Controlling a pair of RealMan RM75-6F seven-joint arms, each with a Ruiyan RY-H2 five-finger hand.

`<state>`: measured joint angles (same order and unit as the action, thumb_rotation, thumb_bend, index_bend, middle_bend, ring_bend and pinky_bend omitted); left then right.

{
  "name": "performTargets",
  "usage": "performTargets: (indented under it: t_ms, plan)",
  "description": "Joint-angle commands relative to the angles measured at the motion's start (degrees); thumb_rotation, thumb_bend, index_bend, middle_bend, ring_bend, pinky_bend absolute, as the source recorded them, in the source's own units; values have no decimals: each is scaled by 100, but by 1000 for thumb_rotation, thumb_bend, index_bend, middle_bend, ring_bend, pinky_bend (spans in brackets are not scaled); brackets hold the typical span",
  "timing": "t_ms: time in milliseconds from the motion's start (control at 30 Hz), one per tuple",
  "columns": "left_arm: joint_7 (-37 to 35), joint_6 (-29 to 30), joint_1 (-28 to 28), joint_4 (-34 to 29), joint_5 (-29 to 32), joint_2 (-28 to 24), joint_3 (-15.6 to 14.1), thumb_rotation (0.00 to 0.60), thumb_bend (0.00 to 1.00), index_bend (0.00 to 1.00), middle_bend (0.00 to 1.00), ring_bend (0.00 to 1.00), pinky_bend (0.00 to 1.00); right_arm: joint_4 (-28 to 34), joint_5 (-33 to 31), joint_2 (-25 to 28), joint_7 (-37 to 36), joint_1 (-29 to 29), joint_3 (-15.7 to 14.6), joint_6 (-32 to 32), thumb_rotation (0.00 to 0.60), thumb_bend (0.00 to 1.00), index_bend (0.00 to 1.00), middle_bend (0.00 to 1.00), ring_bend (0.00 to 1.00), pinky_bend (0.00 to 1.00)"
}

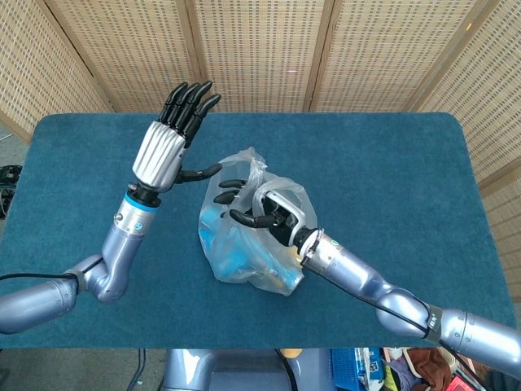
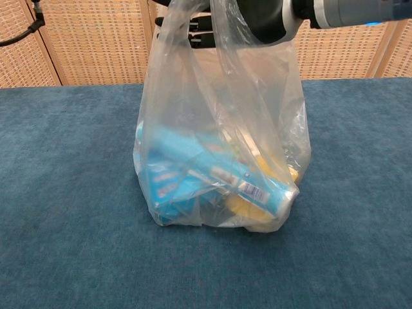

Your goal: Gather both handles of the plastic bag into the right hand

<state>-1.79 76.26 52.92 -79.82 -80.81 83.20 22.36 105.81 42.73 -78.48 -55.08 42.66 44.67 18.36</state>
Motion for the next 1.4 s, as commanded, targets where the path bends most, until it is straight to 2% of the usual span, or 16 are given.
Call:
performTargets:
  t_ms: [33, 367, 467, 533, 700, 967, 1167, 1267, 1400]
  plan:
    - [-145, 0, -133, -33, 111, -180, 45, 600, 35, 0, 0, 0, 0, 5, -1, 9, 13, 1, 17, 23, 600, 428, 240, 349, 215, 265]
    - [-624, 140, -623, 234, 448, -688, 165, 600, 39, 0, 0, 0, 0, 120, -356, 123, -104, 142, 197, 160, 600, 452, 212, 356, 241, 283]
    - [-770, 184, -756, 323, 497, -820, 179, 600, 39, 0, 0, 0, 0, 139, -521, 160, -132, 222, 191, 211, 600, 457, 208, 358, 252, 320]
    - [-901, 222, -875, 401, 480, -925, 142, 600, 39, 0, 0, 0, 0, 162, -659, 208, -135, 303, 190, 259, 600, 457, 204, 367, 266, 356]
    - [-1181, 318, -1160, 586, 473, -1073, 29, 600, 40, 0, 0, 0, 0, 211, -946, 328, -67, 489, 154, 478, 600, 457, 200, 389, 296, 375]
    - [-1647, 491, -1568, 841, 508, -1185, -98, 600, 41, 0, 0, 0, 0, 242, -1499, 604, 58, 779, 82, 797, 600, 456, 199, 484, 382, 416]
    - [-1933, 478, -1740, 1069, 584, -1199, -135, 600, 40, 0, 0, 0, 0, 315, -1829, 856, 176, 935, 11, 843, 600, 339, 192, 581, 470, 457]
    - [-2074, 469, -1799, 1178, 586, -1179, -158, 600, 42, 0, 0, 0, 0, 347, -1941, 966, 159, 960, 45, 733, 600, 322, 267, 602, 485, 462]
    - [-2223, 474, -1869, 1292, 591, -1139, -183, 600, 41, 0, 0, 0, 0, 380, -1953, 1029, 142, 937, 90, 633, 600, 321, 440, 615, 492, 462]
